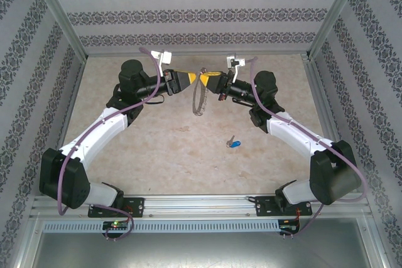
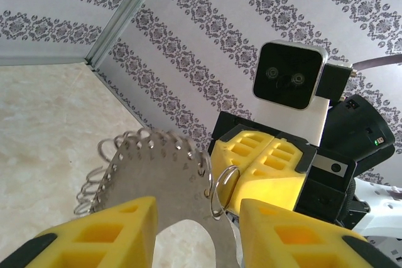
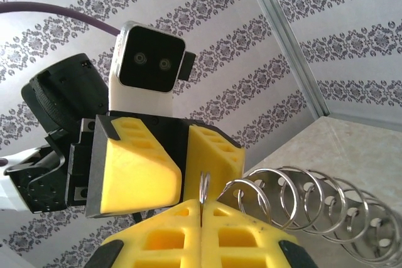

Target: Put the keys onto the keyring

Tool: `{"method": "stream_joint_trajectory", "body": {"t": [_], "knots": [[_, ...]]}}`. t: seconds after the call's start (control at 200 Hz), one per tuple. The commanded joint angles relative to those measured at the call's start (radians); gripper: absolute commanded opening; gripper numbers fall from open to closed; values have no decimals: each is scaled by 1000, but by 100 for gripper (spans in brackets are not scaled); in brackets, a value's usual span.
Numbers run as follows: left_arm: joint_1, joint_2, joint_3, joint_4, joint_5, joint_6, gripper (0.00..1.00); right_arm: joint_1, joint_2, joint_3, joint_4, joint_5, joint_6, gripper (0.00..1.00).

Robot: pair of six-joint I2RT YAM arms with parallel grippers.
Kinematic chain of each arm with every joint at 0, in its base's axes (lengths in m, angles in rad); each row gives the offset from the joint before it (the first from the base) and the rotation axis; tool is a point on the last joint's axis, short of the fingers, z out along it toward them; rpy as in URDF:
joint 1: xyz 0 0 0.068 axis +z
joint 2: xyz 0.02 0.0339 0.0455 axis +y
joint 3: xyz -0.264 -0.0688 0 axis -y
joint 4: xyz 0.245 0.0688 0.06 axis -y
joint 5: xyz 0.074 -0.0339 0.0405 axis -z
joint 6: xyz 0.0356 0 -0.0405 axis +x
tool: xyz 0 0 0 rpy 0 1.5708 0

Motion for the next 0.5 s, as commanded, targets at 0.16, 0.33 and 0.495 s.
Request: {"method": "stream_joint_trajectory", "body": {"t": [0.16, 0.33, 0.495], "knots": [[-27, 11, -7, 96, 18, -25, 39, -12, 0, 2, 113, -21, 38, 0], [-42, 22, 1, 110, 16, -30, 38, -12, 1, -4, 119, -22, 44, 0], [-47, 27, 4, 120, 1, -33, 35, -12, 5, -10, 123, -26, 44, 0]]}}
